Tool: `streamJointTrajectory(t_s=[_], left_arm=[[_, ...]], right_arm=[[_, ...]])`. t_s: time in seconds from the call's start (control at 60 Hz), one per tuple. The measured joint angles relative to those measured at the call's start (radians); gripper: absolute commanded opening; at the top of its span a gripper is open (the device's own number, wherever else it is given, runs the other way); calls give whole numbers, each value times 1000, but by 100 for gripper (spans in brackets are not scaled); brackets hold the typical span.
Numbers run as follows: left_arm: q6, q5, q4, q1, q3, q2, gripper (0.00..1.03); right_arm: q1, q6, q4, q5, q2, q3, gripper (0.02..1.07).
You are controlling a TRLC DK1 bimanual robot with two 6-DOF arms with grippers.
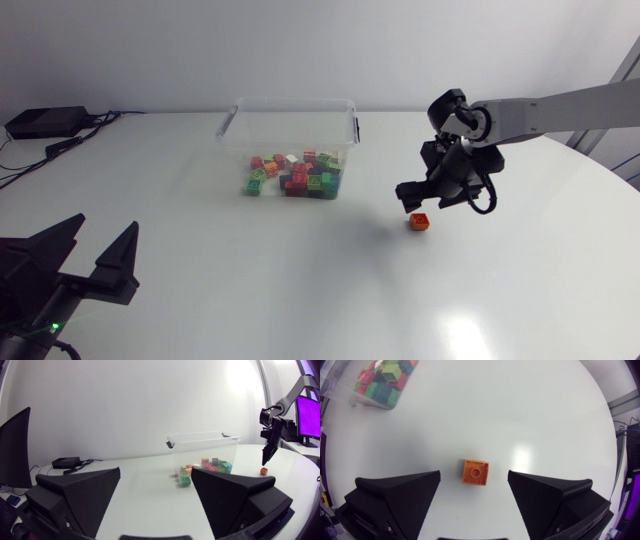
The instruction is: Place the duplo bricks in the container
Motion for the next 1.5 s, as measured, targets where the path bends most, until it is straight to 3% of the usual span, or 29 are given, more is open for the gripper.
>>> streamJointTrajectory(t_s=[0.333,0.4,0.65,0.8,1.217,1.5], left_arm=[[0,0,0,0,0,0,99],[0,0,0,0,0,0,99],[0,0,0,0,0,0,99],[0,0,0,0,0,0,99],[0,0,0,0,0,0,99],[0,0,0,0,0,0,99]], right_arm=[[1,33,41,4,83,8,78],[1,35,45,4,93,10,70],[1,38,64,4,132,13,63],[0,38,69,4,134,13,42],[27,38,39,2,20,2,38],[175,65,-36,-4,-103,204,38]])
